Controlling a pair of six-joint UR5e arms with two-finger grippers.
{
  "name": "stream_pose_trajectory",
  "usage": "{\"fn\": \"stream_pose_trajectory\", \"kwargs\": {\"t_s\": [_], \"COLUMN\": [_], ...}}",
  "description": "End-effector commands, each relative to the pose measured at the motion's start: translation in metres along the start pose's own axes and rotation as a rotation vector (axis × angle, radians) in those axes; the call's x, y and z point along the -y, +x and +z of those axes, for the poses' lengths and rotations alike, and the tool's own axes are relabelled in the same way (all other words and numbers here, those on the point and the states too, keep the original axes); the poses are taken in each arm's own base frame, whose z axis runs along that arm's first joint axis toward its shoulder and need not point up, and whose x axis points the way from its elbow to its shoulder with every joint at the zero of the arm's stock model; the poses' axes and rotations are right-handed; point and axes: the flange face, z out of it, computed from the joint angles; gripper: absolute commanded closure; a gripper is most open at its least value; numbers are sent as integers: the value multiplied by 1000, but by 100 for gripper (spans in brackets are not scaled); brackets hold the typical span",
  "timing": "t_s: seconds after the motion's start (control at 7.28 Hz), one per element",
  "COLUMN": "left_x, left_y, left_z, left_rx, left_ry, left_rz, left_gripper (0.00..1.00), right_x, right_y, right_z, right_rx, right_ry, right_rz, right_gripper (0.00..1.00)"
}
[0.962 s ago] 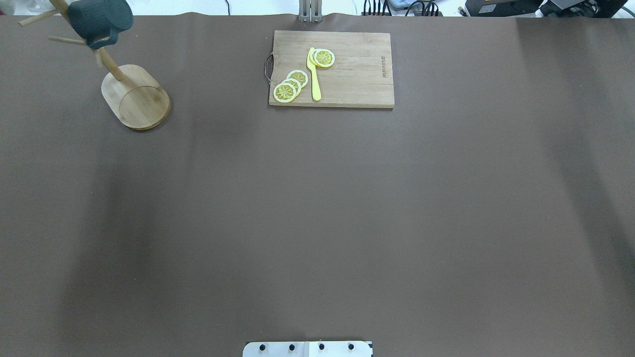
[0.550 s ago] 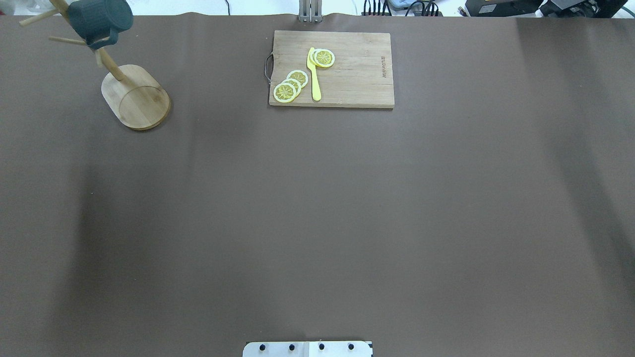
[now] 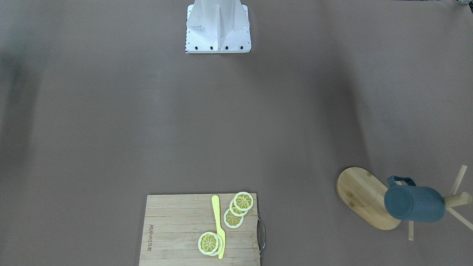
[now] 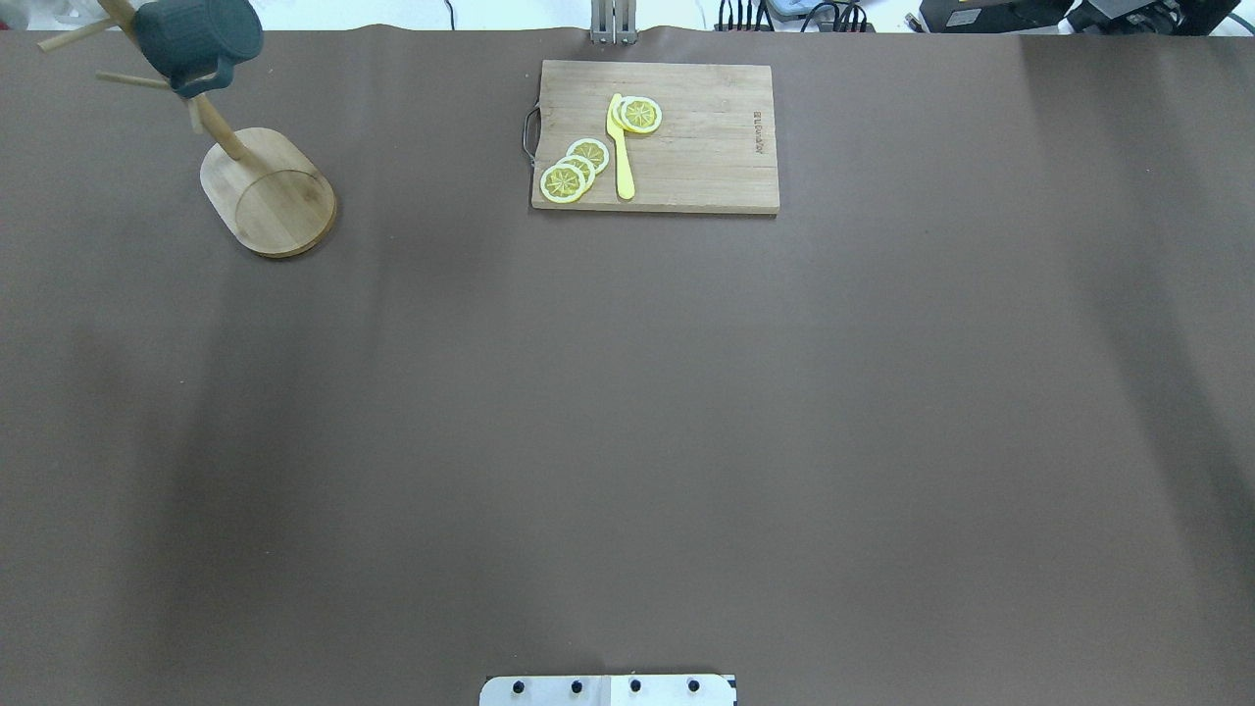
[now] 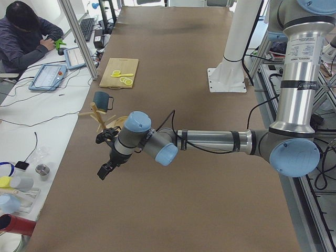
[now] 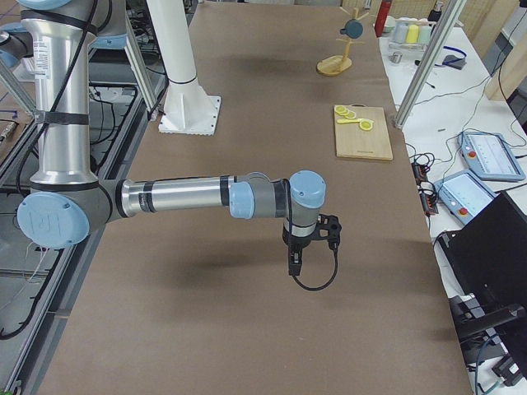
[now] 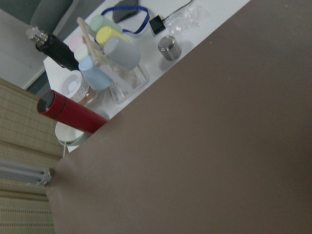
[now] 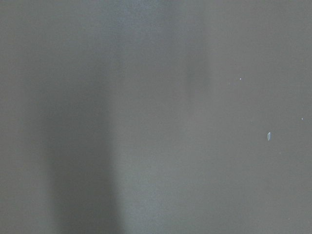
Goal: Hang cup on storage rack
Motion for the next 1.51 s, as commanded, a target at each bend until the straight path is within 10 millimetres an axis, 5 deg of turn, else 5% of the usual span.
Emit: {"fn": "stream_pose_trajectory", "kwargs": {"t_s": [0.0, 0.55, 0.69, 0.96, 1.37], "left_x": [-8, -36, -59, -102, -118], "left_y": [2, 23, 22, 9, 5], "left_z": [3, 16, 14, 9, 12], "left_rx": [-38, -360, -422, -412, -400], "left_ry": [-149, -300, -296, -290, -315], "left_rz": [-68, -248, -297, -341, -378], "left_gripper": [1, 1, 1, 1, 1], "right_x": [0, -1, -1, -2, -6], "right_y": [0, 1, 1, 2, 3], "right_z": [0, 1, 1, 2, 4], "right_rx": [0, 0, 0, 1, 9], "right_ry": [0, -2, -2, -5, -13], "right_rz": [0, -1, -1, 1, 13], "right_gripper": [0, 0, 0, 0, 0]}}
